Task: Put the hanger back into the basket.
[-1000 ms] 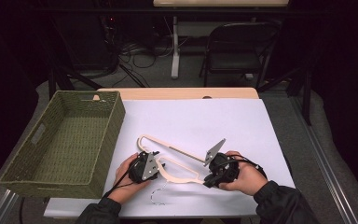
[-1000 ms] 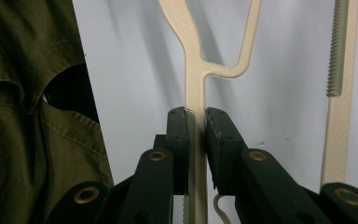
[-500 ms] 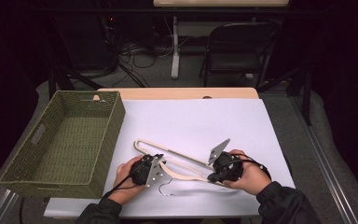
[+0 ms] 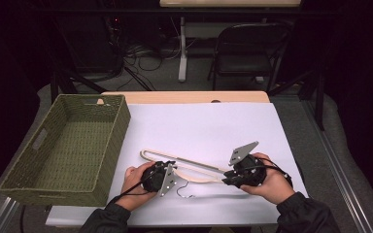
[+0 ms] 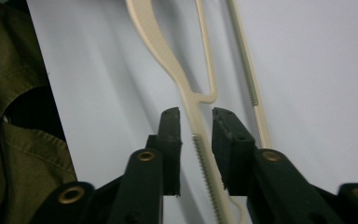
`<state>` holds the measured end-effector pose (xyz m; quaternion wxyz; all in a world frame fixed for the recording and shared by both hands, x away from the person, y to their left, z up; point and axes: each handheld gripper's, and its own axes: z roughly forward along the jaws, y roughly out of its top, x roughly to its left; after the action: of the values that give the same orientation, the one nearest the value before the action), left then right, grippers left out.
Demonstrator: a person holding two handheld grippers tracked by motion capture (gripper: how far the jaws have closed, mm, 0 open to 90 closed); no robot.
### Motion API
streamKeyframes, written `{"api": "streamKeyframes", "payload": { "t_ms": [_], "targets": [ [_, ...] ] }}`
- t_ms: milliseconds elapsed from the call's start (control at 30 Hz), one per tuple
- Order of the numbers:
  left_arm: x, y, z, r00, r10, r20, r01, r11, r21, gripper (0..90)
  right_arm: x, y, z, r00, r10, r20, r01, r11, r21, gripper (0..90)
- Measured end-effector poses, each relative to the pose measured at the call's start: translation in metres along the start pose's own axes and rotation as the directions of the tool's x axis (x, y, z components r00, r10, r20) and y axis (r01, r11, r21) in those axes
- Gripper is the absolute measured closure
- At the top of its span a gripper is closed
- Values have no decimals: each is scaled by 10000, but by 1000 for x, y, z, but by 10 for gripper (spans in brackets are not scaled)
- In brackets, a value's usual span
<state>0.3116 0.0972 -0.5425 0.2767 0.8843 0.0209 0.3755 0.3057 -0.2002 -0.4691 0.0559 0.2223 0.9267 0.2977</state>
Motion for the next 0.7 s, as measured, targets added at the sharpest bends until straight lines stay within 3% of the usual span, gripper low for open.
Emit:
{"api": "streamKeyframes", "payload": {
  "t_ms": [100, 233, 333, 533, 700],
  "targets": [
    [7, 6, 2, 9997, 237, -43, -236, 9995, 232, 798, 2, -1, -12, 9993, -108, 348, 124, 9989, -453, 691],
    [18, 12, 5, 9998, -106, -144, 109, 9997, 203, 822, 4, -3, -25, 9979, -6, 645, 78, 9937, -1119, 685],
    [28, 16, 8, 9993, -266, -270, 274, 9992, 305, 842, 2, -9, -30, 9975, 135, 691, -60, 9942, -1074, 686],
    [43, 22, 14, 9967, -456, -667, 493, 9973, 539, 872, 0, -21, -24, 9966, 391, 730, -322, 9951, -940, 686],
    [47, 20, 19, 9950, -552, -834, 632, 9934, 956, 873, 0, -25, -19, 9964, 428, 732, -353, 9943, -1003, 686]
  ]
}}
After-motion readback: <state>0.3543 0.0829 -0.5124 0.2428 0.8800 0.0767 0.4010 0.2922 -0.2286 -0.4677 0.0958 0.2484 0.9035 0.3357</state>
